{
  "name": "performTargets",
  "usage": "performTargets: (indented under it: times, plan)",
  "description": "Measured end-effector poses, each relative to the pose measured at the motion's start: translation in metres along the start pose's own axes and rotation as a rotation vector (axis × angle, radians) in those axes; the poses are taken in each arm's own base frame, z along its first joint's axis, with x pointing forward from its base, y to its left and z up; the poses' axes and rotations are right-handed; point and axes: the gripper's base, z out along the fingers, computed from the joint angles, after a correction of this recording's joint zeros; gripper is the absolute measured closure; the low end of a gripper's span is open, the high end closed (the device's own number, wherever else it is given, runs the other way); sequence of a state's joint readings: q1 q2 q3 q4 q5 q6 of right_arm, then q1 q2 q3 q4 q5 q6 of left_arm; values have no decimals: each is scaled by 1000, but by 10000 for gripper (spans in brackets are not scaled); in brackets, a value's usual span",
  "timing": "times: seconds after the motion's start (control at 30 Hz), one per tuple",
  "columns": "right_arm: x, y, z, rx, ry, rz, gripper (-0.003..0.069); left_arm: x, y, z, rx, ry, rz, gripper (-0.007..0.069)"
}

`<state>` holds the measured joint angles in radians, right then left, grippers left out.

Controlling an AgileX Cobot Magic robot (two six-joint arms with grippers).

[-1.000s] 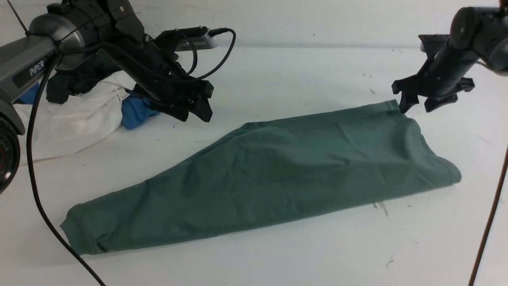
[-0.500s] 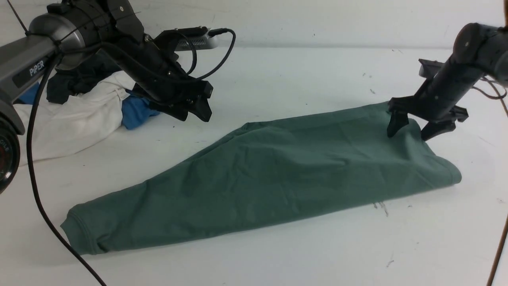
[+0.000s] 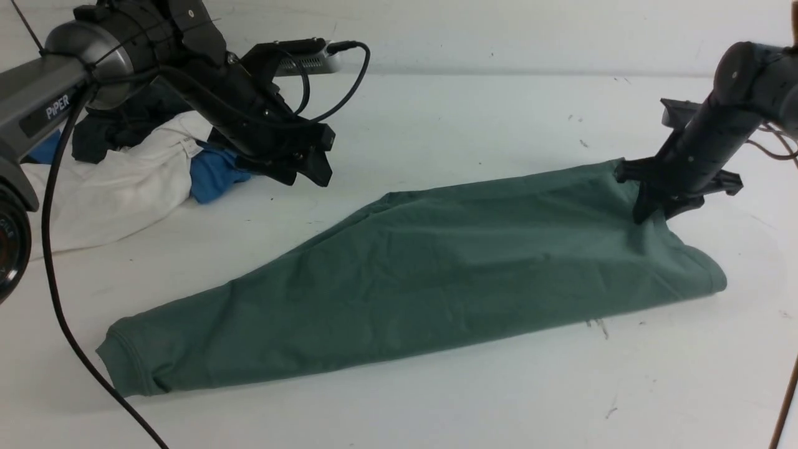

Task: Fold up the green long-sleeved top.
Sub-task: Use the right arm to clamp the right edge of the fabric, then use the right arm to drag the right edge of the fabric to the left and folds it over the left edge

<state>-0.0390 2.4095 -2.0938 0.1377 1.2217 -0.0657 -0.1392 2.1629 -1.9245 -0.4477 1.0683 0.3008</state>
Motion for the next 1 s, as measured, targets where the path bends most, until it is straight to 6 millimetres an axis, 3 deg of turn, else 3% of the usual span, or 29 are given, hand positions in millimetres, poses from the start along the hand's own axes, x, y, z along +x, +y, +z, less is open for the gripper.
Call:
performTargets:
  times: [0.1,0.13,0.17,0.2,0.23,0.3,0.33,0.37,0.47,0.57,0.63,0.67,0.73,0.8,1.0]
  plan:
    - [11,-4,-7,53,32,-17,630,4,5,-4,17,35,-19,363]
    - [20,-10,-20,111,45,-27,632,8,10,-11,35,69,-28,443]
    - [22,-10,-21,116,47,-30,632,8,10,-12,36,73,-27,454]
    - [31,-18,-32,156,60,-19,632,9,13,-23,44,74,-12,538]
    - [35,-22,-38,171,64,-9,632,9,13,-31,49,63,4,576]
    - [39,-29,-45,188,65,9,632,8,15,-42,51,38,15,603]
    - [43,-39,-60,205,49,36,632,7,16,-58,46,8,23,622]
    - [44,-41,-62,207,46,40,632,7,16,-58,46,8,24,623]
    - [46,-46,-100,223,-33,79,632,8,18,-85,31,-38,21,629]
    - [49,-36,-140,212,-125,107,633,9,21,-101,17,-69,7,629]
    - [54,-20,-172,178,-203,127,632,9,21,-109,9,-84,6,629]
    - [54,-16,-174,170,-208,129,632,9,20,-110,9,-86,6,629]
    - [59,13,-196,111,-260,131,632,9,19,-112,8,-90,6,629]
    - [62,37,-206,63,-283,121,632,9,19,-112,10,-89,1,629]
    - [69,144,-219,-146,-302,72,632,9,19,-112,10,-89,-22,629]
